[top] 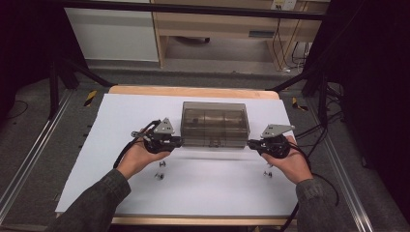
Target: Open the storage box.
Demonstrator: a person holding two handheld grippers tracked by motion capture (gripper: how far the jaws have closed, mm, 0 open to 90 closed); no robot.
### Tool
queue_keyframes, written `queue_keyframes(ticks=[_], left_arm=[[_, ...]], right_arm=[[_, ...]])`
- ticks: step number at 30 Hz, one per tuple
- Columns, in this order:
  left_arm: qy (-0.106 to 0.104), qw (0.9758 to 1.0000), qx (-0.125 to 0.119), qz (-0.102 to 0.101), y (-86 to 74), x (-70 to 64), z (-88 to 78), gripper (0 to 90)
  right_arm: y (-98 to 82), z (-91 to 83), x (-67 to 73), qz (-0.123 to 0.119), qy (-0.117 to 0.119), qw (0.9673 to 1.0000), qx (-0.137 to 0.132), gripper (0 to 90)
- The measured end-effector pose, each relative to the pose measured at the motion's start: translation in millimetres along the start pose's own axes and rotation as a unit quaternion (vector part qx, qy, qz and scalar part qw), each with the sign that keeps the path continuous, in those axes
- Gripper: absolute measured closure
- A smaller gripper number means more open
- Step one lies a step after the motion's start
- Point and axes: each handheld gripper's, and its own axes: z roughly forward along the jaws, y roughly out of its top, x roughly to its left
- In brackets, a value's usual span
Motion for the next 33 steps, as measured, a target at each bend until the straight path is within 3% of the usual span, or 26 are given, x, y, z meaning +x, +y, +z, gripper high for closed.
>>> queue_keyframes(ticks=[15, 33], left_arm=[[-0.01, 0.9999, 0.006, -0.003, -0.4, -0.8, -4.3, 84.8], [-0.019, 0.9998, 0.008, 0.008, -7.8, -28.3, -17.7, 85.8]], right_arm=[[-0.3, -2.2, 0.2, 0.001, 0.005, 1.0, 0.003, 84.2], [-8.4, -19.6, 22.4, -0.016, 0.006, 0.9998, 0.011, 84.3]])
